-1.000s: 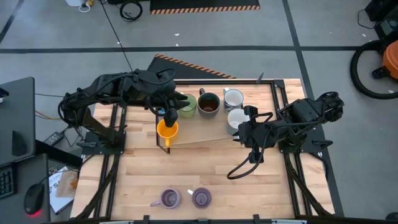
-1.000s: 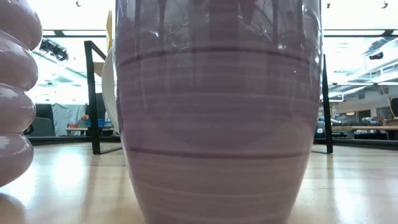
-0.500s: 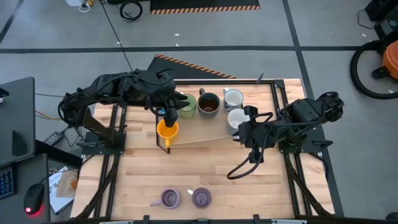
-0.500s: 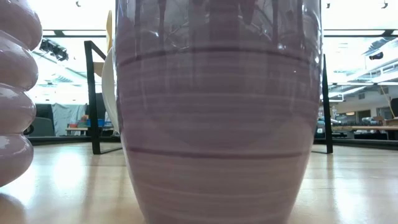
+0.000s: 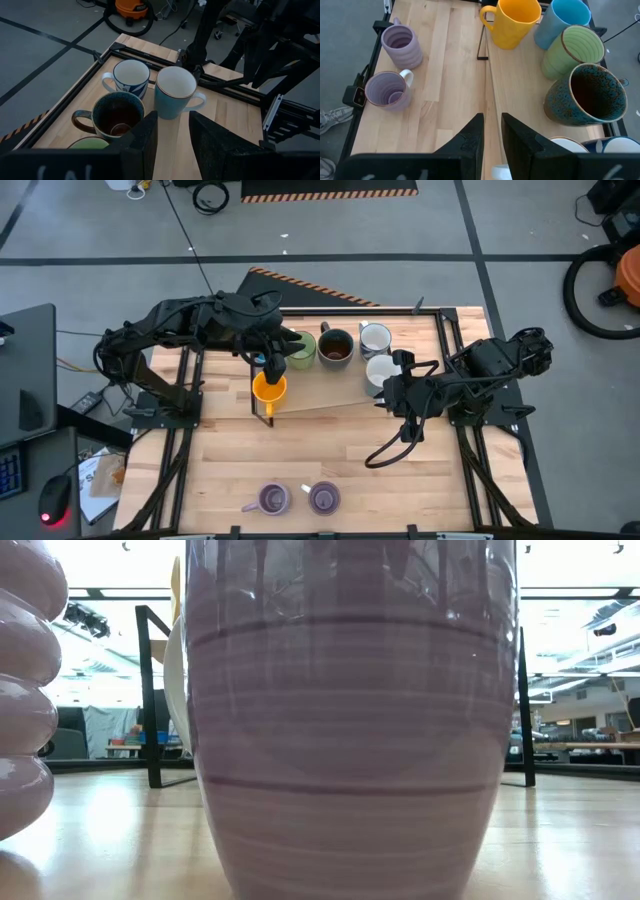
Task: Place coffee mugs
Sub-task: Put the left purple white mug on the shelf
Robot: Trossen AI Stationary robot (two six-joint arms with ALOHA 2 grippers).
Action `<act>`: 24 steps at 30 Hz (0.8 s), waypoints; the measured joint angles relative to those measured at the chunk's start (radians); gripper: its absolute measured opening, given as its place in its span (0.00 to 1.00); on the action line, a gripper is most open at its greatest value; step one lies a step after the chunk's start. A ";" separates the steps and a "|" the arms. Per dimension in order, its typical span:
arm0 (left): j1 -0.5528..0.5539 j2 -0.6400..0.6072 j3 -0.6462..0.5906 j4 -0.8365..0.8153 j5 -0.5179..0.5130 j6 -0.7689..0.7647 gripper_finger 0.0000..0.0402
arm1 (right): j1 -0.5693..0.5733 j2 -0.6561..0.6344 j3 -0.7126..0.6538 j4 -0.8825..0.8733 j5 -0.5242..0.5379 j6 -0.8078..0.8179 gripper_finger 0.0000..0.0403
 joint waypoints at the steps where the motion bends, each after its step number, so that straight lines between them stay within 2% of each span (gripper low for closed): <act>1: 0.000 0.000 0.000 0.000 0.000 0.000 0.29 | 0.000 0.000 0.000 0.000 0.000 0.003 0.18; 14: 0.000 0.000 0.000 0.000 0.000 0.000 0.29 | -0.001 0.000 0.000 0.002 -0.001 0.004 0.18; 24: 0.000 0.000 0.000 0.000 0.000 0.000 0.29 | 0.016 0.028 0.000 0.153 -0.097 -0.003 0.18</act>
